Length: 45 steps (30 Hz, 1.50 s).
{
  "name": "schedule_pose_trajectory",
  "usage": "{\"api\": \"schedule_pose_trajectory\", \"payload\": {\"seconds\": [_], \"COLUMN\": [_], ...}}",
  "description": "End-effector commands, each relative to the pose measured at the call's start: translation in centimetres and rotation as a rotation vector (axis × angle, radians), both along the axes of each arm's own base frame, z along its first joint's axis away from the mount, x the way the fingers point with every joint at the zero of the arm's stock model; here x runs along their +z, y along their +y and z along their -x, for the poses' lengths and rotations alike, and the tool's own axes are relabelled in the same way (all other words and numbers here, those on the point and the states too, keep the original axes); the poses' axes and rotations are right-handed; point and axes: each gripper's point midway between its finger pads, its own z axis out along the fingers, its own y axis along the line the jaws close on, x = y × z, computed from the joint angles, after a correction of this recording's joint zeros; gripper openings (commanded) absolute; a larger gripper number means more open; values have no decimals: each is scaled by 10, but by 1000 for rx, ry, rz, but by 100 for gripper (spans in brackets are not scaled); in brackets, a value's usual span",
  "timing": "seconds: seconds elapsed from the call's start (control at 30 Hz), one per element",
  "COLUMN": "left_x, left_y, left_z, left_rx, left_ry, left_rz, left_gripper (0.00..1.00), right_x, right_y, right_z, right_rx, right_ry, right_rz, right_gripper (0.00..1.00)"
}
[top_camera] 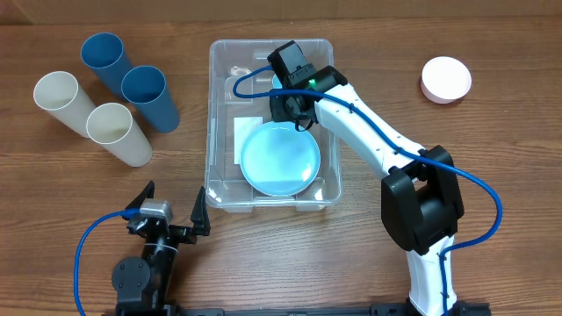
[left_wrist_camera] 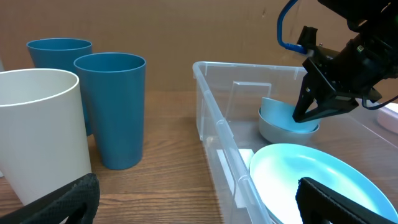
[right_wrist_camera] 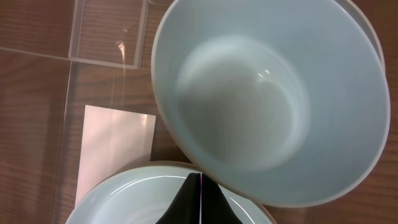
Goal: Pack container
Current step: 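Carry the light blue bowl into the container and nest it in the grey bowl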
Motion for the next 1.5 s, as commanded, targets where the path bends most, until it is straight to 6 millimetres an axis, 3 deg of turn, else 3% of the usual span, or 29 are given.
{"api": "schedule_pose_trajectory", "payload": {"seconds": [0.0, 0.17, 0.57, 0.9, 1.27, 1.47], "left_x": [-1, -1, -1, -1, -1, -1], "left_y": [2, 2, 2, 2, 2, 2], "left_z": [0, 0, 0, 0, 0, 0], "left_rx": [6, 6, 6, 6, 6, 6], "left_ry": [-3, -3, -3, -3, -3, -4], "left_rz": [-15, -15, -15, -15, -15, -15], "left_gripper": [100, 100, 100, 100, 100, 100], "right_x": [25, 48, 49, 10, 11, 0], "right_y": [9, 13, 8, 8, 10, 13], "right_z": [-9, -16, -27, -30, -28, -17], "right_rx": [6, 5, -21, -23, -19, -13], "right_ry": [-46, -79, -130, -74, -65, -18], "right_rz": [-26, -46, -30, 3, -5, -12], "right_gripper": [4, 4, 4, 4, 4, 4]}}
